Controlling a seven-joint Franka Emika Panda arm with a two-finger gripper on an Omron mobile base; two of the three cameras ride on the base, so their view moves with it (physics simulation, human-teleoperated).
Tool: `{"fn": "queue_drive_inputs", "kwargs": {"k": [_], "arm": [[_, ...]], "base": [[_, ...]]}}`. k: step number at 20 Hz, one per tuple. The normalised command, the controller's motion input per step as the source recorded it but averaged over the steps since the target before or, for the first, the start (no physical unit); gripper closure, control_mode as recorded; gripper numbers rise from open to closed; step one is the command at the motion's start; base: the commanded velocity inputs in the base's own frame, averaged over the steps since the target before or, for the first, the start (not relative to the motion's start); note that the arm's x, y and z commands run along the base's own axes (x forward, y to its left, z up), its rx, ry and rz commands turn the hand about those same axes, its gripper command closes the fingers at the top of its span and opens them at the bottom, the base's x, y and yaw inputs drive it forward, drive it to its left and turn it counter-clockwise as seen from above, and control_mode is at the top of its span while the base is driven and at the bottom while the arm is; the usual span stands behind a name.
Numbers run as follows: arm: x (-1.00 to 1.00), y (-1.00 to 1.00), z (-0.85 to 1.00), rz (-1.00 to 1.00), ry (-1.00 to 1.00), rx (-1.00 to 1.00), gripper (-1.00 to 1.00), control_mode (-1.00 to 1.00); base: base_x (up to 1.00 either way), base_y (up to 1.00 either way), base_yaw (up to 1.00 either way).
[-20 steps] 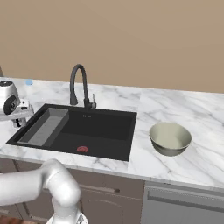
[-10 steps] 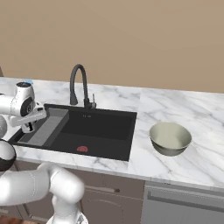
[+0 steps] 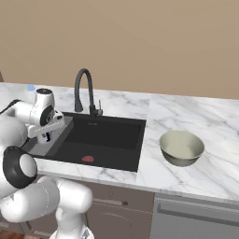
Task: Pick the mug and place it in the sink. Pick the bowl and place it in the open cabinet and then close the cabinet.
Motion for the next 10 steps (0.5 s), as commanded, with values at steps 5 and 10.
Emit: {"fn": "queue_drive_inputs", "kwargs": {"k": [5, 10], "arm": [[0.00, -0.77, 0.00, 0.00, -0.02, 0.02, 1.00, -1.00], [0.00, -0.64, 0.00, 0.00, -0.09, 0.00, 1.00, -1.00]], "base": [[0.00, 0.00, 0.00], [0.00, 0.00, 0.00]]}}
